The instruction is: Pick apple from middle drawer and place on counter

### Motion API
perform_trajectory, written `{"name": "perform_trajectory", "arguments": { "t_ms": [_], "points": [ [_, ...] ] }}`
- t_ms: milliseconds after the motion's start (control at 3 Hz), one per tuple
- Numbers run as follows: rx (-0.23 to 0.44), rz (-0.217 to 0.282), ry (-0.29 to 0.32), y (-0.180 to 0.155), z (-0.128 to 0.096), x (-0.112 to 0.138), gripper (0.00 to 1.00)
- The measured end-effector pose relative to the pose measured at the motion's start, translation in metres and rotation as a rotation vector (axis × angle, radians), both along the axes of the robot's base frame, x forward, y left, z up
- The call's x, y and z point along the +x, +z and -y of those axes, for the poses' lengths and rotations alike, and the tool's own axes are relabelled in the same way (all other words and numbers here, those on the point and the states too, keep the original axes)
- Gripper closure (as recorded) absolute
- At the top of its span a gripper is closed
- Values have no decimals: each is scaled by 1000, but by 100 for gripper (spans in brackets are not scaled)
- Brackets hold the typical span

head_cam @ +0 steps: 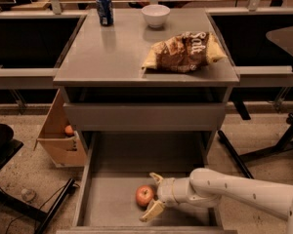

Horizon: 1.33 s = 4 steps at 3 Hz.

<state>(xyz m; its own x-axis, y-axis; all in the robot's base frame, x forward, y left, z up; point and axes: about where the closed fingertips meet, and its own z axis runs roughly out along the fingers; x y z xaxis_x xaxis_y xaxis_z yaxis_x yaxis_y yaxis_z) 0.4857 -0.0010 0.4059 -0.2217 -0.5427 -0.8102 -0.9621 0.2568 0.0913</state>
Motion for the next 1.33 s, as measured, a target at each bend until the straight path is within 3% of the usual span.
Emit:
{"name": "perform_trajectory", "arguments": {
  "t_ms": [333, 667, 1333],
  "points": [
    [20, -21, 7, -16, -21, 4, 16],
    [8, -18, 37, -24, -34, 11, 47],
    [8, -17, 37, -24, -34, 11, 94]
  ]
}}
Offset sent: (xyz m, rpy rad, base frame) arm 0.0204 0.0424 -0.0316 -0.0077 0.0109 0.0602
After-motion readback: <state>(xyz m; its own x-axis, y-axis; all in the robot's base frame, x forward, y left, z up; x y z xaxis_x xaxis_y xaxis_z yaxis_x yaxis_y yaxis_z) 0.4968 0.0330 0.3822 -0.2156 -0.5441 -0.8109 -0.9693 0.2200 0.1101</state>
